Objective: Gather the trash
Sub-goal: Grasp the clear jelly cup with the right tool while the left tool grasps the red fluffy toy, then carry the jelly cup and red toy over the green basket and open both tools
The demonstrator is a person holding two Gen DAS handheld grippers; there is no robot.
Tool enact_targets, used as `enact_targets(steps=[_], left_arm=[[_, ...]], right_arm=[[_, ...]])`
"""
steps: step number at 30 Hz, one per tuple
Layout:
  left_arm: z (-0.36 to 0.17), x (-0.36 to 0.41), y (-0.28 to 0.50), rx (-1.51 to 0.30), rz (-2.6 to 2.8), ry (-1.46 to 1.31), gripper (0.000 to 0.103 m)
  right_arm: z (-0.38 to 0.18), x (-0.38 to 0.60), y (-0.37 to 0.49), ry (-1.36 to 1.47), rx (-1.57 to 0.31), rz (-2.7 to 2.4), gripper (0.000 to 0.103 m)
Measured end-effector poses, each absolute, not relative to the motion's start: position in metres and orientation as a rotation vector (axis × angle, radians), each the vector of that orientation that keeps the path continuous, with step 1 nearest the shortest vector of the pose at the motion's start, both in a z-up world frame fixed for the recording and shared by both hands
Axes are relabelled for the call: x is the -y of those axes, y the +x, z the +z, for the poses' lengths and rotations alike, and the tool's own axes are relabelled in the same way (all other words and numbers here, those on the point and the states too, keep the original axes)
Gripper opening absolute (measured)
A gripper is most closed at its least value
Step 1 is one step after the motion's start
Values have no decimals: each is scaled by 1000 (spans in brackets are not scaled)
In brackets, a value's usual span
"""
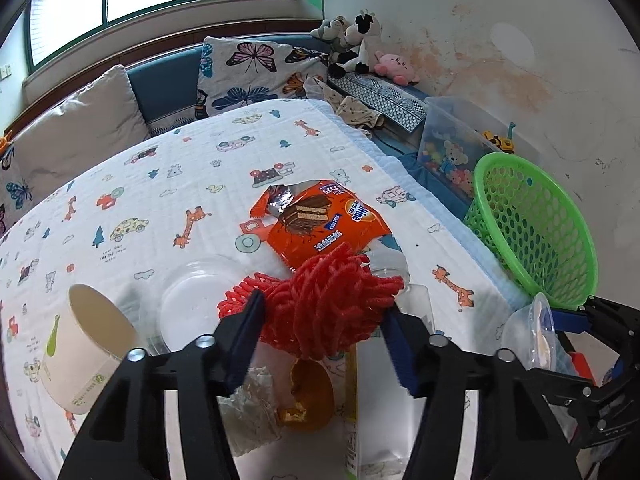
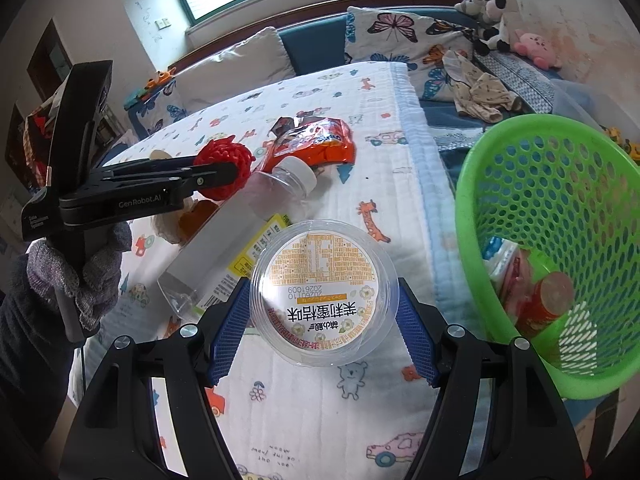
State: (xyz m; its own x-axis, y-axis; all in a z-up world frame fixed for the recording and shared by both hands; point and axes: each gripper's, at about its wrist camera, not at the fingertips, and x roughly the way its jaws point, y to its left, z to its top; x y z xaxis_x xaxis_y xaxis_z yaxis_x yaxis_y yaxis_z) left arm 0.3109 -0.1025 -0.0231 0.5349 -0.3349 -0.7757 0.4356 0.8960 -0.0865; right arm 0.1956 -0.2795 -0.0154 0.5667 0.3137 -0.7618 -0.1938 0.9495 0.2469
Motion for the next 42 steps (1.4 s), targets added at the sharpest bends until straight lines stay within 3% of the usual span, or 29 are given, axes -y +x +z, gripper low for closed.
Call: enact_targets(steps=[4, 9, 25, 42], left_arm=[[-19, 102, 308, -877, -459, 126, 42], [-4, 97, 301, -842, -454, 113, 38], [51, 135, 268, -794, -583, 48, 38], [49, 237, 259, -831, -738, 63, 38]], right_arm=[[-12, 283, 191, 143, -912, 290, 70], [-4, 292, 184, 150, -889, 273, 70], [21, 373, 170, 202, -813, 93, 70], [-12, 452, 172, 239, -873, -88, 71]])
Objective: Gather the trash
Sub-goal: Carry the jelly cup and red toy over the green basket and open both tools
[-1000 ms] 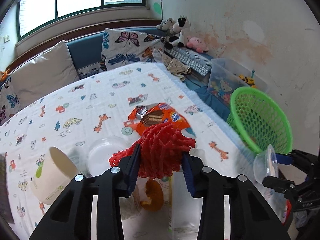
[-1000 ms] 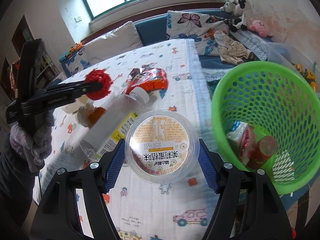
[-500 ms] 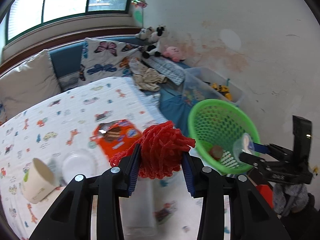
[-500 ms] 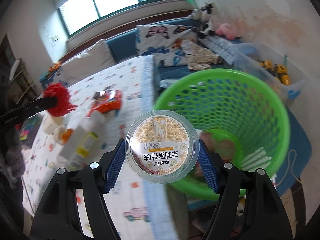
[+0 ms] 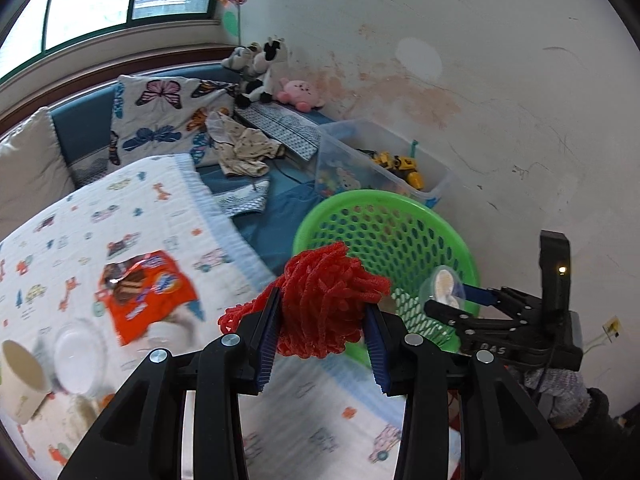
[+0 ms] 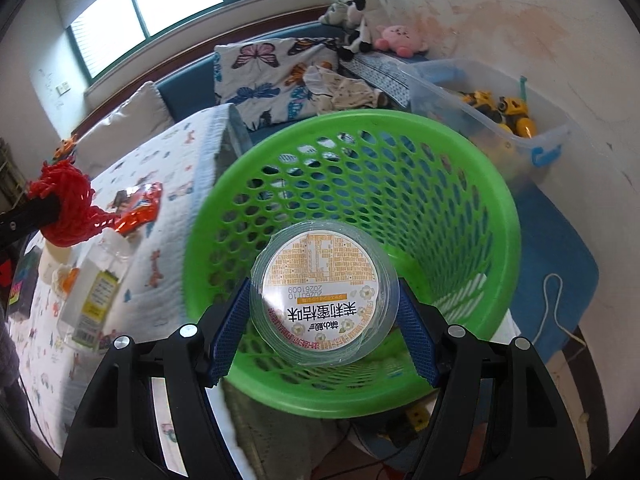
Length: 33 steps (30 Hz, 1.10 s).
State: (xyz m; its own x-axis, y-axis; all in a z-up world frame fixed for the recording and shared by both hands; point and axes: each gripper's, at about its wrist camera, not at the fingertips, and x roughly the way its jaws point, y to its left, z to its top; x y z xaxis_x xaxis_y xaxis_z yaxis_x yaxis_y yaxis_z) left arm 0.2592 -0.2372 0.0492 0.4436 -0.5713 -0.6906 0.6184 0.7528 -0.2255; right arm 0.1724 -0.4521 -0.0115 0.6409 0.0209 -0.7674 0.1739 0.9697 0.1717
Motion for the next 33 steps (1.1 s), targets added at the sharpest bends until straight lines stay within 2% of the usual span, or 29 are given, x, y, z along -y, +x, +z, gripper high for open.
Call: enact_targets(steps=[4, 24, 29, 30, 33], left_arm=[[47, 257, 259, -839, -760, 74, 38], [23, 322, 264, -909, -804, 102, 40], [20, 326, 265, -911, -811, 100, 53], [20, 326, 265, -912, -807, 97, 59], [21, 324, 263, -904, -809, 92, 62]], right_arm=[[-13, 459, 172, 247, -870, -99, 79], [2, 467, 138, 288, -814, -73, 80], [1, 467, 134, 293, -817, -64, 80], [0, 467, 134, 295, -817, -62, 80], [-1, 465, 133, 299, -818, -57, 80]])
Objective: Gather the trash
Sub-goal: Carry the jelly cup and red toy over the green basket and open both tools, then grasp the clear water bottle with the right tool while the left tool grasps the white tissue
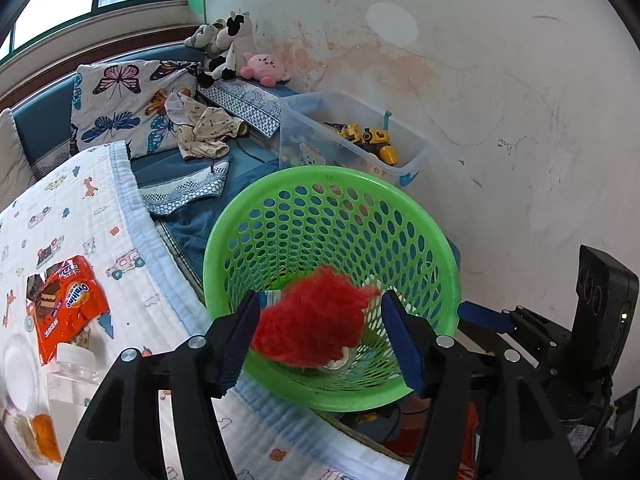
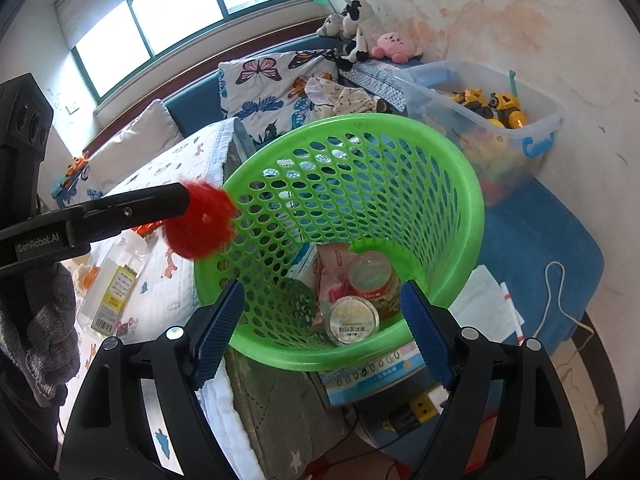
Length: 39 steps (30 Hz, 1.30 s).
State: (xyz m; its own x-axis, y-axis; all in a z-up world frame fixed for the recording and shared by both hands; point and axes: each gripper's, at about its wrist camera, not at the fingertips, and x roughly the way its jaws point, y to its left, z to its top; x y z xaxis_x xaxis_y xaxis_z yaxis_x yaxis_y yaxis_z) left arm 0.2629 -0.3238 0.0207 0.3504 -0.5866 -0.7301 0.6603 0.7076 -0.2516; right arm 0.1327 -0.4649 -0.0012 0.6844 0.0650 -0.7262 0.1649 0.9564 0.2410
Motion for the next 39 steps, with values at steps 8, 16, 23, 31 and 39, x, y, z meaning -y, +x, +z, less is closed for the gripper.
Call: enact_targets(steps=[8, 16, 23, 31, 39], left_arm=[[27, 303, 255, -875, -764, 114, 69], [39, 241, 250, -844, -642, 114, 70], [38, 168, 254, -843, -491, 111, 70], [22, 85, 260, -880, -328, 52, 70], [-6, 43, 267, -942, -247, -9, 70]], right_arm=[[4, 451, 132, 297, -812, -30, 80], [16, 424, 136, 275, -797, 29, 80], [26, 398, 143, 259, -783, 87, 80], [31, 364, 155, 246, -788, 162, 81], [34, 327, 167, 213, -797, 224, 81]])
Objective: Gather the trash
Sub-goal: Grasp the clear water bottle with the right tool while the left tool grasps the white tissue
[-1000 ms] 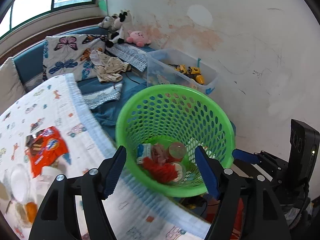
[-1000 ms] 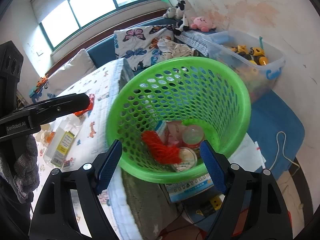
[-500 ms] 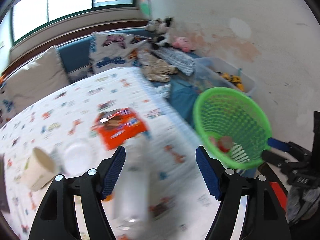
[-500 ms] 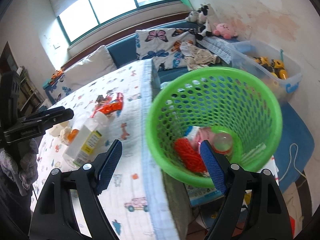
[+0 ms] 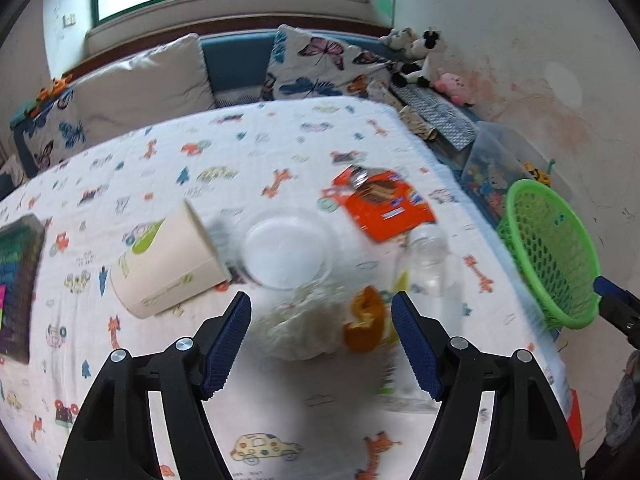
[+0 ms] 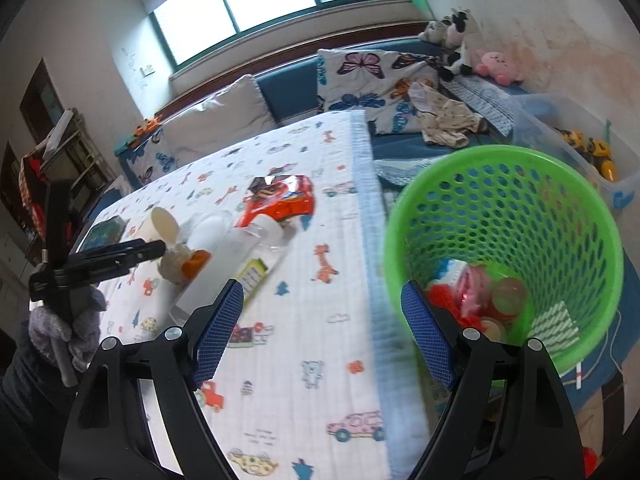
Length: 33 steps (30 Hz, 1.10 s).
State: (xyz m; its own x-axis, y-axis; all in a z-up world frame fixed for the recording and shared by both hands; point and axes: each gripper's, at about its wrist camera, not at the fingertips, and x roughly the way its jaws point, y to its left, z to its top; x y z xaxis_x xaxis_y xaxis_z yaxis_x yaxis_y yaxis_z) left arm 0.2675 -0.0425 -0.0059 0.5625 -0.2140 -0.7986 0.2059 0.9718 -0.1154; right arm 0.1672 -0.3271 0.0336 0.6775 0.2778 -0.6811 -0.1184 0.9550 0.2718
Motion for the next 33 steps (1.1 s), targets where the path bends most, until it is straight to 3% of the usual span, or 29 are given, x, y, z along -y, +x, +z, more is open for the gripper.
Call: enact_targets(steps=[9, 21, 33], left_arm=[[-33, 33, 283, -997, -241, -39, 70], [-37, 19, 275, -1007, -324, -69, 39], [-23, -7, 259, -967, -350, -101, 37]], right_arm=[[27, 298, 183, 184, -832, 256, 81], [19, 255, 222, 194, -893, 304, 81], [-12, 228, 283, 333, -1051, 263, 81]])
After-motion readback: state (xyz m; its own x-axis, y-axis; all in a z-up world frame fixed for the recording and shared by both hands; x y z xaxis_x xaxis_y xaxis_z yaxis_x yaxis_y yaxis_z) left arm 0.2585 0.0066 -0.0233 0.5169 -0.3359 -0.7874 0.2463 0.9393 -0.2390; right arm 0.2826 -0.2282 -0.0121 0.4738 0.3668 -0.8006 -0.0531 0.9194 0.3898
